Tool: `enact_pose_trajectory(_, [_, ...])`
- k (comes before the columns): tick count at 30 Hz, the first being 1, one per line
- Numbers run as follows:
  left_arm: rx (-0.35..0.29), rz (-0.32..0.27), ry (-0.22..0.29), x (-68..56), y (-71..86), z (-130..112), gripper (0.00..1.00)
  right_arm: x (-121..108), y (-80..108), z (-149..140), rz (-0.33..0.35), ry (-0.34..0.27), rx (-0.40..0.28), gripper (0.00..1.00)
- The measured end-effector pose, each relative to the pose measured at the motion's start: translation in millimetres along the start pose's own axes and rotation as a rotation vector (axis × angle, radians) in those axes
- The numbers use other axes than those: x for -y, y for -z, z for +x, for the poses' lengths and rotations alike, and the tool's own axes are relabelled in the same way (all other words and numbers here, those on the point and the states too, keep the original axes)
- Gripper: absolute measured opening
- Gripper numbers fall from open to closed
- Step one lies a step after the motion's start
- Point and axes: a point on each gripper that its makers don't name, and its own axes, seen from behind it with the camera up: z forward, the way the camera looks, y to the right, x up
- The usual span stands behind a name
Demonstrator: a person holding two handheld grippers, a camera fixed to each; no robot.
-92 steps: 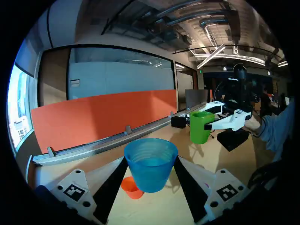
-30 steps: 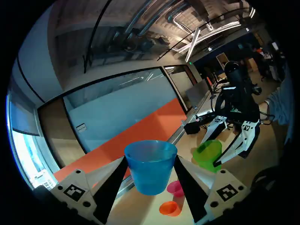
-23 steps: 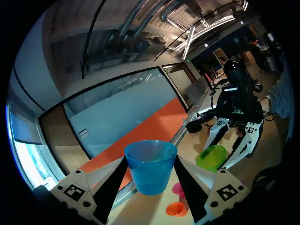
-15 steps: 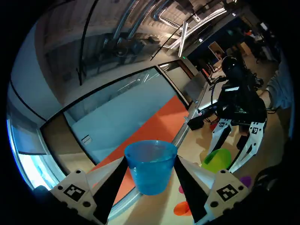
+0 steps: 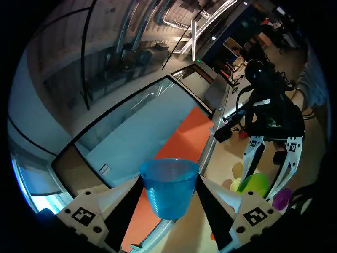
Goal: Pour water
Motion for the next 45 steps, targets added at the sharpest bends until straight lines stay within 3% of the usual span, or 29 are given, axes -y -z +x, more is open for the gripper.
enact_pose_trajectory(14, [-0.003, 0.015, -0.133, 9.6, -8.7, 5.7, 0.85, 0.7, -2.4, -2.3, 0.006, 0.002, 0.001, 0.92])
enact_pose_trajectory(26, [-0.002, 0.021, -0.232, 7.6, -14.4, 9.2, 0.85, -0.7, -2.1, 0.5, 0.006, 0.005, -0.002, 0.92])
enact_pose_trajectory(45, [-0.009, 0.028, -0.347, 8.2, -17.1, 15.3, 0.85, -6.5, -0.4, 5.5, -0.010, 0.012, -0.006, 0.91])
